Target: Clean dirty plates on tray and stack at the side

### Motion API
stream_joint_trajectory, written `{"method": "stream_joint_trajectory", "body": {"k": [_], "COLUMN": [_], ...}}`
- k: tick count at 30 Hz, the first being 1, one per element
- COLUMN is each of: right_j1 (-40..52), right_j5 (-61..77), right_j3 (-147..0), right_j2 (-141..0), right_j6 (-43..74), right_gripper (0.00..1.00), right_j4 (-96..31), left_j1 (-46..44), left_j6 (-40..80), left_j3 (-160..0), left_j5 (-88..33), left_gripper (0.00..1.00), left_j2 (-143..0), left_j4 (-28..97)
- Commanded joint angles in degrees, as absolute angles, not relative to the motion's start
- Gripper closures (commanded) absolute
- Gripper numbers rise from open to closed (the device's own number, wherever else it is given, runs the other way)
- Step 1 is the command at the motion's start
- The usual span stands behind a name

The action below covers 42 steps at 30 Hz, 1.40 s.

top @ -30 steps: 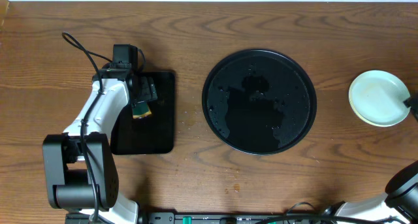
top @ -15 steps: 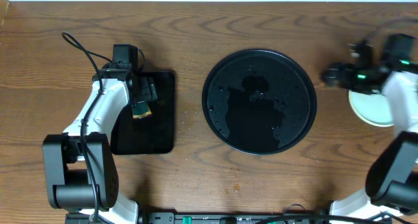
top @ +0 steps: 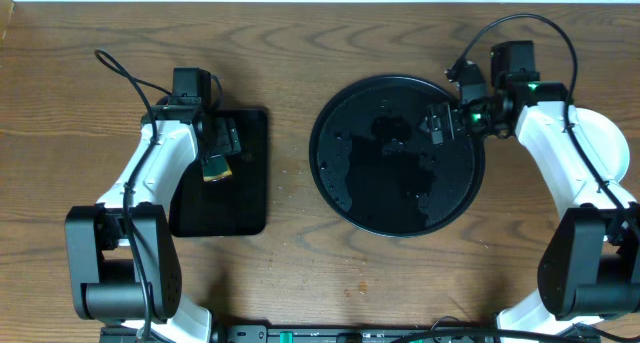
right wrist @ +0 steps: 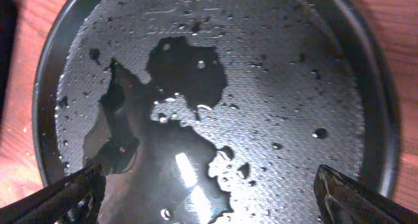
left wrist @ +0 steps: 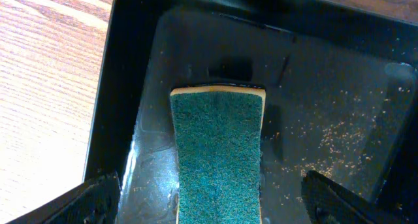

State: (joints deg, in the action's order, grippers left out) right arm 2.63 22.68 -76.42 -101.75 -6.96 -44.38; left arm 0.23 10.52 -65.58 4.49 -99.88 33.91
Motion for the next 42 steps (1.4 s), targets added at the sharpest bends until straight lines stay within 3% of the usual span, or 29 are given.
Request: {"method": "stream_joint_trajectory", "body": {"k": [1, 15, 37, 42], "right_j1": [3.8, 4.1, 4.4, 4.4], "right_j5": [22.7, 22.5, 21.1, 14.8], "right_j3": [-76.3, -76.3, -74.1, -62.3], "right_j2": [-102.0, -97.0, -41.5, -28.7], "right_j6": [-7.8, -7.8, -8.5, -8.7], "right_gripper": [0.01, 0.01, 0.01, 0.01], "right_j4": [-44.6, -44.6, -44.3, -32.5], "left_j1": [0.5, 0.5, 0.5, 0.5], "left_j6": [10.6, 10.6, 10.6, 10.6], "left_j3": [-65.7, -65.7, -65.7, -65.7], "left_j5": [5.0, 5.0, 5.0, 5.0], "left_gripper": [0.11, 0.11, 0.11, 0.11], "left_j2": [-100.0, -100.0, -100.0, -100.0], "left_j4": [34.0, 34.0, 34.0, 34.0]}}
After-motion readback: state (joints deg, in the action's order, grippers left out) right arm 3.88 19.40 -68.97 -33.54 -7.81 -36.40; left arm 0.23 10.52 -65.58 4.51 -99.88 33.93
